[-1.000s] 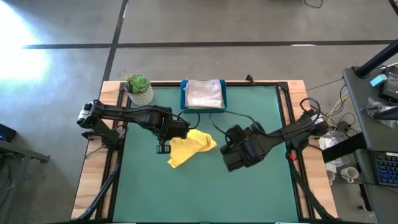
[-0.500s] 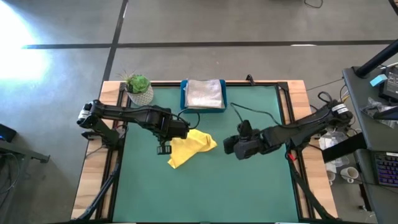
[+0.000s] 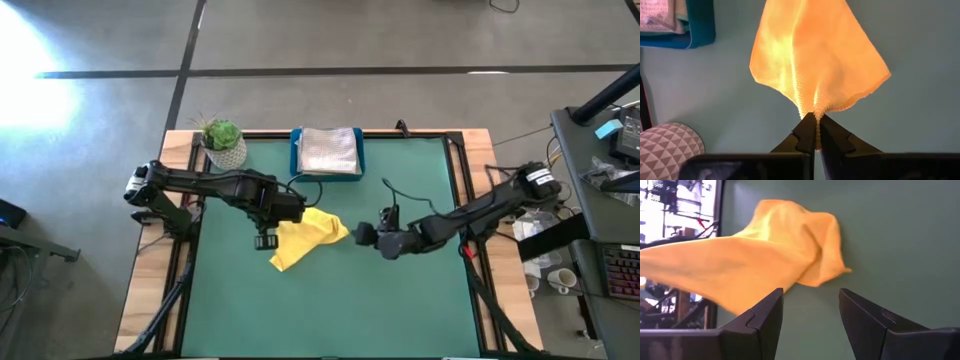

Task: Fold microfiber towels
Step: Fold the yellow microfiber towel

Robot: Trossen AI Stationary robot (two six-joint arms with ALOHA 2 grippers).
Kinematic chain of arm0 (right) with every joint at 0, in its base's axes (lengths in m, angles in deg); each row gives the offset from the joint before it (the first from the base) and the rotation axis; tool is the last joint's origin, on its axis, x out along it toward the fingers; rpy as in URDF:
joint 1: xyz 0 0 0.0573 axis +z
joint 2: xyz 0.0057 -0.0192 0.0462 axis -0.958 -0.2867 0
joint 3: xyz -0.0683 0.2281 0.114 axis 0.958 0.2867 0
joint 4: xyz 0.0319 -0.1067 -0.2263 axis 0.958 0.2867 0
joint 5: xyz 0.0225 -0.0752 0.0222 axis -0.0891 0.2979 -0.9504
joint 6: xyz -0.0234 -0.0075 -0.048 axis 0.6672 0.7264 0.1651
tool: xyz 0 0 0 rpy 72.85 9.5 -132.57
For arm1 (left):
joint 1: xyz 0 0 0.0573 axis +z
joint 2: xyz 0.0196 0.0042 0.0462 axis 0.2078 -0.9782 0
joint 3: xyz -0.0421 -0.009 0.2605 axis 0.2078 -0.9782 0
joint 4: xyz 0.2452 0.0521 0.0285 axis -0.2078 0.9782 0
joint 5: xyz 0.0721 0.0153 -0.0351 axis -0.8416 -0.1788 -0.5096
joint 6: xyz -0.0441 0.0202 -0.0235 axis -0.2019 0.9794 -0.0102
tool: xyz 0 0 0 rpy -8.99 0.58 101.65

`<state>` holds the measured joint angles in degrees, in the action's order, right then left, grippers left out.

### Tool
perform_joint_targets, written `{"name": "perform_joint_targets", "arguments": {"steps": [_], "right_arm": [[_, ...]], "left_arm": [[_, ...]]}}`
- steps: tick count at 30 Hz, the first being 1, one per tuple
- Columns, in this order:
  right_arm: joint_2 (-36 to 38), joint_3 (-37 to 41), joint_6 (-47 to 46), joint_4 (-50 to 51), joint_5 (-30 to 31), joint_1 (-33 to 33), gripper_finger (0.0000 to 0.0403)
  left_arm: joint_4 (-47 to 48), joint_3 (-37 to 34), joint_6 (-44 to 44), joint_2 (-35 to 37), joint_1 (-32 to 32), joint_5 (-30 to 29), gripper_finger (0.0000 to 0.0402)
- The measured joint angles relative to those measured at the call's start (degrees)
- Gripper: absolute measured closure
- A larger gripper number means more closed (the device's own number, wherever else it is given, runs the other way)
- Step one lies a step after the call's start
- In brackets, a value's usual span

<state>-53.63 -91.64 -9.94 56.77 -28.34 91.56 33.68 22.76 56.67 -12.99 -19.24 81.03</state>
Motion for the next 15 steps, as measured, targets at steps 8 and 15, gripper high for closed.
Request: {"name": "perform_joint_targets", "arguments": {"steps": [8, 15], "right_arm": [[-6.8, -1.2, -7.3, -2.1, -0.1, 0.0, 0.0220], [-13.0, -1.4, -16.3, -5.5, -0.1, -0.2, 0.0220]], "left_arm": [[-1.5, 0.0, 0.2, 0.0, 0.0, 0.3, 0.0401], [-1.8, 0.0, 0.2, 0.0, 0.0, 0.3, 0.0402]]}}
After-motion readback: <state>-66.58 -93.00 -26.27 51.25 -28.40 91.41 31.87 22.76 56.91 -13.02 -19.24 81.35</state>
